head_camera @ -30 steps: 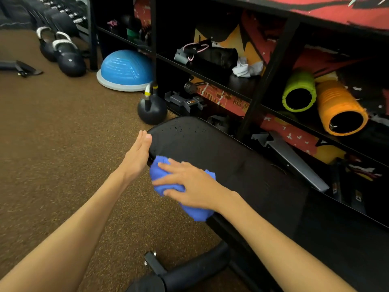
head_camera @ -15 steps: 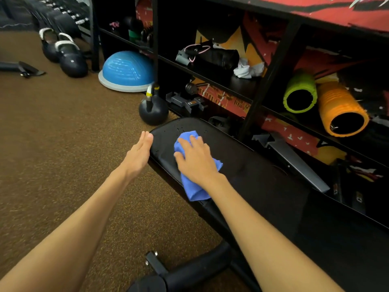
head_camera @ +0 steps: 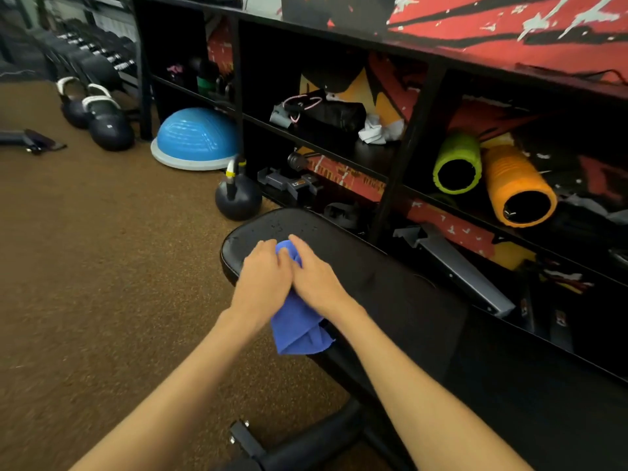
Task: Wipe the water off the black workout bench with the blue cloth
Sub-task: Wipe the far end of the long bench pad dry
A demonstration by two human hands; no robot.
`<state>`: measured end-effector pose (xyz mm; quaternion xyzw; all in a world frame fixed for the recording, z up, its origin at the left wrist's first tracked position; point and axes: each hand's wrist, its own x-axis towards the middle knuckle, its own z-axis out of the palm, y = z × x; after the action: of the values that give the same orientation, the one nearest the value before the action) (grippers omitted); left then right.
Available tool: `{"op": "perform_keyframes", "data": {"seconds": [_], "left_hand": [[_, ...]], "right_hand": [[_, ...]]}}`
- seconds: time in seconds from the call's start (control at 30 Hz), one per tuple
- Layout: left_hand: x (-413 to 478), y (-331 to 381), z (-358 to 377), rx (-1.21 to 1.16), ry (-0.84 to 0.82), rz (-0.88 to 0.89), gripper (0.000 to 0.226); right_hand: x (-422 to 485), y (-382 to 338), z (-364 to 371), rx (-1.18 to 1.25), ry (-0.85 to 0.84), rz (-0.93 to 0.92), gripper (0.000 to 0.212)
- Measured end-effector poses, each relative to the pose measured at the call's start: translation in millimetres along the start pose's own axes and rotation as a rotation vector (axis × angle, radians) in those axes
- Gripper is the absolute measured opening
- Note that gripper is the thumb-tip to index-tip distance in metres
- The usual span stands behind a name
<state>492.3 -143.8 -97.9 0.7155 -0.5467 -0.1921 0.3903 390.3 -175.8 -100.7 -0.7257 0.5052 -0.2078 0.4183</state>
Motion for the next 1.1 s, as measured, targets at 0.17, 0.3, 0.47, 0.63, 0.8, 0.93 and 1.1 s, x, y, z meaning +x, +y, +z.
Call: {"op": "perform_keyframes", "data": {"seconds": [0.17, 0.3, 0.47, 0.63, 0.8, 0.93, 1.1], "left_hand": [[8, 20, 46, 0.362, -0.091, -0.085, 0.075], [15, 27, 75, 0.657, -0.105, -0.039, 0.071], [21, 17, 72, 0.607, -0.179, 0.347, 0.038], [6, -21, 29, 0.341, -0.288, 0.538, 0.043], [46, -49, 11, 0.385, -0.218, 0.394, 0.040], [83, -43, 22, 0.540, -0.155, 0.219, 0.043], [71, -23, 47, 0.650, -0.129, 0.322, 0.042]], "right_hand": [[-9, 25, -54, -0.103, 0.290, 0.000, 0.045], [-15, 65, -81, -0.472, 0.294, 0.104, 0.051], [-23, 93, -78, -0.679, 0.281, 0.163, 0.055], [-20, 94, -76, -0.695, 0.281, 0.147, 0.055], [-20, 96, -74, -0.737, 0.268, 0.149, 0.054], [-18, 97, -73, -0.760, 0.279, 0.146, 0.054], [-18, 98, -73, -0.768, 0.276, 0.155, 0.054]]}}
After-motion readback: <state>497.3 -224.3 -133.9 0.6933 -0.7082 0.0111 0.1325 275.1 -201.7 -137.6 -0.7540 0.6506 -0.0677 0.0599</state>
